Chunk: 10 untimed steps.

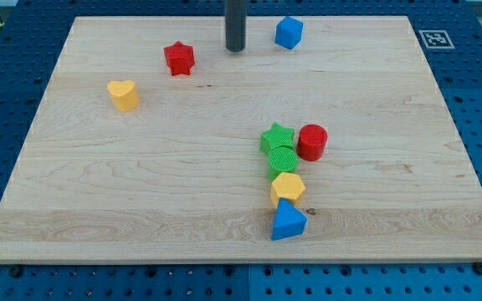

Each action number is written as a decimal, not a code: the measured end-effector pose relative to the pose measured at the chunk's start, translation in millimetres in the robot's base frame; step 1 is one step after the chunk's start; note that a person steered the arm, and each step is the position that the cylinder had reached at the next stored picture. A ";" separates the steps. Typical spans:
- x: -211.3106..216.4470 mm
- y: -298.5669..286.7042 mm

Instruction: Touch the top left side to the blue cube

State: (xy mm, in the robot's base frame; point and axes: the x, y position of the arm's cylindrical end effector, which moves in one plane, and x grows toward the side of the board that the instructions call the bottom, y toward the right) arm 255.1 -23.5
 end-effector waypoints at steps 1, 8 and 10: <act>-28.2 -2.9; -34.8 35.5; -32.7 66.5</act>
